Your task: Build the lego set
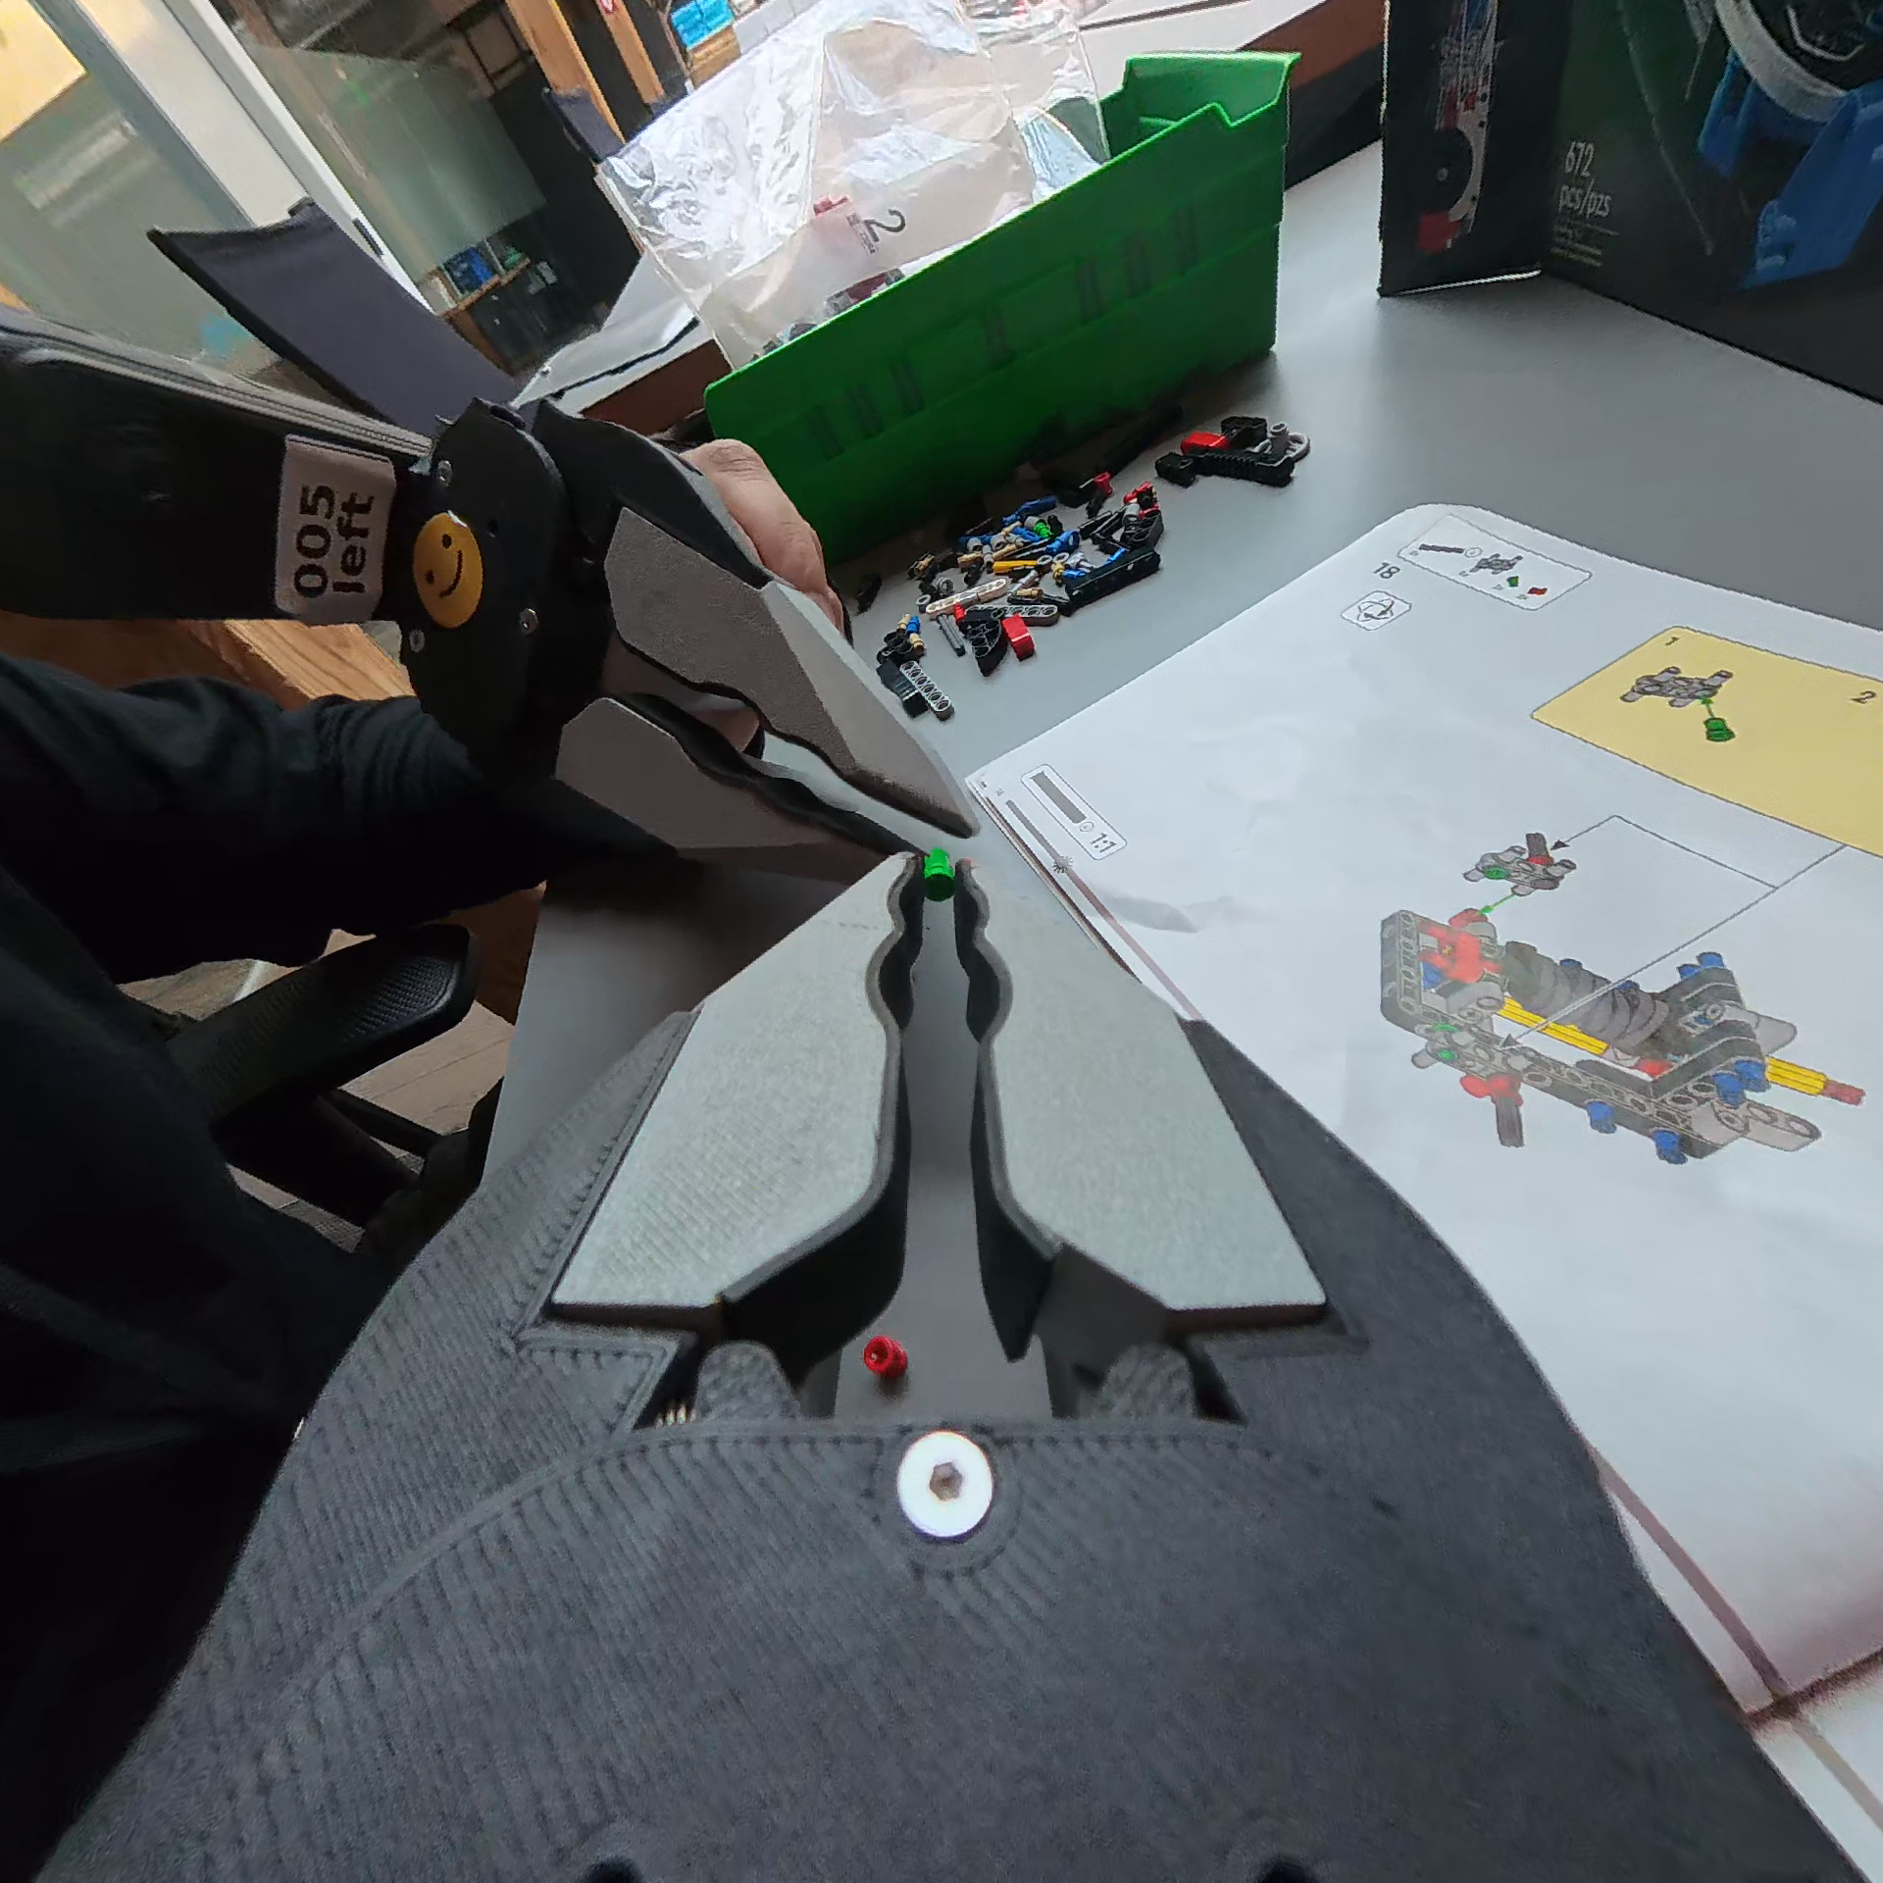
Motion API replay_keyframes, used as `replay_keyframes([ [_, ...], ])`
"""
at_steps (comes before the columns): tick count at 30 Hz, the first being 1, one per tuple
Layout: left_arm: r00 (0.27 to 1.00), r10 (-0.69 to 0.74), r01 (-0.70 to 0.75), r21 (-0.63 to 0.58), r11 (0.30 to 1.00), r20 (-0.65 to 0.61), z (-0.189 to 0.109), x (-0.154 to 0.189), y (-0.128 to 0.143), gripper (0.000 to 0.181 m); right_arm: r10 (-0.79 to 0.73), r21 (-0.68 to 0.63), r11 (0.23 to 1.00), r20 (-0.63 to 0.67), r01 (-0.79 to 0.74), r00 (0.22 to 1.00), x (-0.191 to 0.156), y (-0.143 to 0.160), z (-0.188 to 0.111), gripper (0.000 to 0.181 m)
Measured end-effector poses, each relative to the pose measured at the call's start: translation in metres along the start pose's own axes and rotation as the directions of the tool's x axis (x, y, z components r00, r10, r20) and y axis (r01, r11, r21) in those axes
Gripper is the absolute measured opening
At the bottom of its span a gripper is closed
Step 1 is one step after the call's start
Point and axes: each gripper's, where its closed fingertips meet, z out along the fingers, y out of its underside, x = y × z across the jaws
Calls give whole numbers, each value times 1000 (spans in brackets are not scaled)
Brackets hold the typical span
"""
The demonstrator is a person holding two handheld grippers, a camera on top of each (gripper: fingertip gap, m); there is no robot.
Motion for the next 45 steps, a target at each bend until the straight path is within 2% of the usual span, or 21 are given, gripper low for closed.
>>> replay_keyframes([
  [8,997,75,-74,-31,997,26,1,2,2,0,-27,-25,999,-28,26,999,1,3,3,3],
  [24,998,50,-50,-17,999,24,1,2,-1,6,-17,-37,999,-32,15,999,4,6,3,3],
  [38,996,86,-85,-42,996,39,-2,3,-1,1,-28,-47,999,-24,27,999,1,7,5,3],
  [45,998,54,-54,-20,998,10,-1,5,-4,0,-59,-57,997,-49,56,997,3,8,3,3],
])
